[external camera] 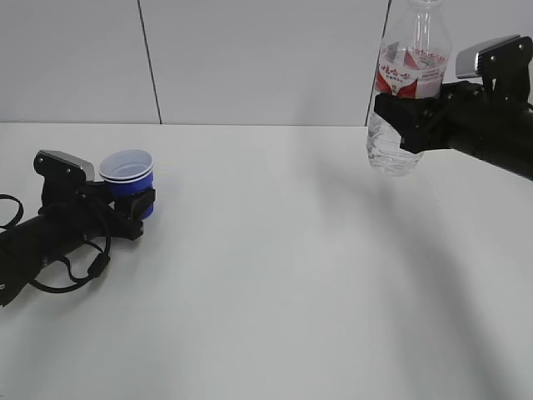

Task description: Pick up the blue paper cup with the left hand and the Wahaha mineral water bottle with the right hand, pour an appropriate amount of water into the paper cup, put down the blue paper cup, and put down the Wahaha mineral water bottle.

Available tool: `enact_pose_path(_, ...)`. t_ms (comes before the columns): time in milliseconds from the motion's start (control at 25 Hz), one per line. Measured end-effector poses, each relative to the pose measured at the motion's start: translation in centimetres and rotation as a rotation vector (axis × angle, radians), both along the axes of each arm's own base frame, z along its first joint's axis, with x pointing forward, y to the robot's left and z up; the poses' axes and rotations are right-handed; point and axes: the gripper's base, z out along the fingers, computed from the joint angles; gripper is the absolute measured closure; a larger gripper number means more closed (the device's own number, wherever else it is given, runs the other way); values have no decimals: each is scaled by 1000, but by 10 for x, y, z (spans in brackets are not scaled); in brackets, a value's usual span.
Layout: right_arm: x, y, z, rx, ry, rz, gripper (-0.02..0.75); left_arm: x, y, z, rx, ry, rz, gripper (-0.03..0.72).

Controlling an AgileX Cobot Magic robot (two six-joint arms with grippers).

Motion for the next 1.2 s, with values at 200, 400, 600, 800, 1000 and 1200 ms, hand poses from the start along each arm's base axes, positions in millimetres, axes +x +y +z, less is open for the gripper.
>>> enact_pose_path(200, 0, 0, 0, -1, 0, 2, 337, 0, -2, 0, -1, 0, 2, 265)
enact_pose_path(400, 0, 0, 0, -1, 0, 2, 337, -1, -4, -1, 1, 7, 0, 199)
enact_pose_path(600, 0, 0, 0, -1, 0, 2, 337, -1, -3, -3, 8, 21, 1, 104)
enact_pose_path(800, 0, 0, 0, -3, 0, 3, 337, -1, -4, -3, 9, 22, 0, 88)
enact_pose_path(1000, 0, 0, 0, -5, 0, 6, 337, -2, -4, -3, 10, 24, -2, 95)
enact_pose_path(1200, 0, 1, 0, -7, 0, 8, 337, -14, -2, -9, 15, 67, -2, 99)
